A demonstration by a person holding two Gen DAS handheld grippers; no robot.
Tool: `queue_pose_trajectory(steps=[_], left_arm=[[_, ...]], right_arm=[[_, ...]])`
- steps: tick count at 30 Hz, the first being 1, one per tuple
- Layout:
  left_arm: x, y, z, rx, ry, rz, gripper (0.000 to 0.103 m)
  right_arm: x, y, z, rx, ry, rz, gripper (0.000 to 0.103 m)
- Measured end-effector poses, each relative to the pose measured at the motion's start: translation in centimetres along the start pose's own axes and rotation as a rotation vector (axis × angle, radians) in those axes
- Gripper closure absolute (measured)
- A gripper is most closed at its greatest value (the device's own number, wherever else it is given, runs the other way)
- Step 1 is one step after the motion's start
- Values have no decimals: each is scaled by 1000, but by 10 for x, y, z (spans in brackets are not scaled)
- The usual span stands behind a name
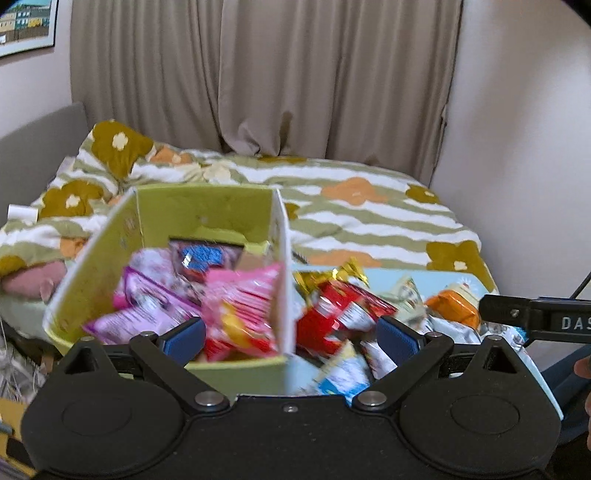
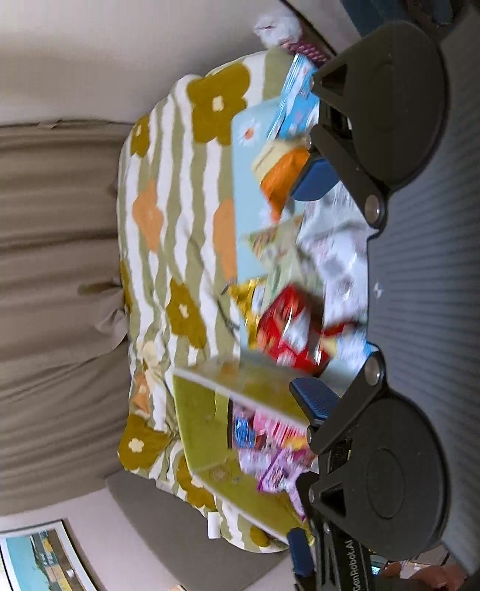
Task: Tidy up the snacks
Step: 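Move both open tools back to the remaining snack pile, then grasp the blue-and-white snack bag with the left tool while the right tool grasps a white printed bag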
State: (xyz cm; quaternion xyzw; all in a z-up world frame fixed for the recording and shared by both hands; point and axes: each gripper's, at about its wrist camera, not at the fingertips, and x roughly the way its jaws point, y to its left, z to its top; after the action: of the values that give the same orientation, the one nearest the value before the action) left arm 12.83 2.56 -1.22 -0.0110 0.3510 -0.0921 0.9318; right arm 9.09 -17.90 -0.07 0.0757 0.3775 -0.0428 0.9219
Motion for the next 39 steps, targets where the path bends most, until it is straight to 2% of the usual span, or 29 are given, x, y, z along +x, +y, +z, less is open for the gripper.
queue_pose_trajectory(steps=[6,12,21,31,34,38,39], left_arm=[[18,-29,-18,-106,55,53,2],[43,-42,-38,-218,118,117,3],[89,-41,-63,-336,225,163,5],[123,-38,-78,-394,306,124,12],[126,-37,-82,-403,320,99,17],[128,-37,-82,-375,337,96,34],[128,-36,-82,-372,335,90,35]], right_arm=[[9,-55,-9,-23,42,16,0],[30,-88,-18,-55,82,83,0],[75,-107,-28,-46,143,159,0],[106,-113,-36,-27,190,188,0],[111,-114,-37,-20,199,182,0],[118,-116,-38,-10,211,176,0],[120,-116,-38,-5,214,173,0]])
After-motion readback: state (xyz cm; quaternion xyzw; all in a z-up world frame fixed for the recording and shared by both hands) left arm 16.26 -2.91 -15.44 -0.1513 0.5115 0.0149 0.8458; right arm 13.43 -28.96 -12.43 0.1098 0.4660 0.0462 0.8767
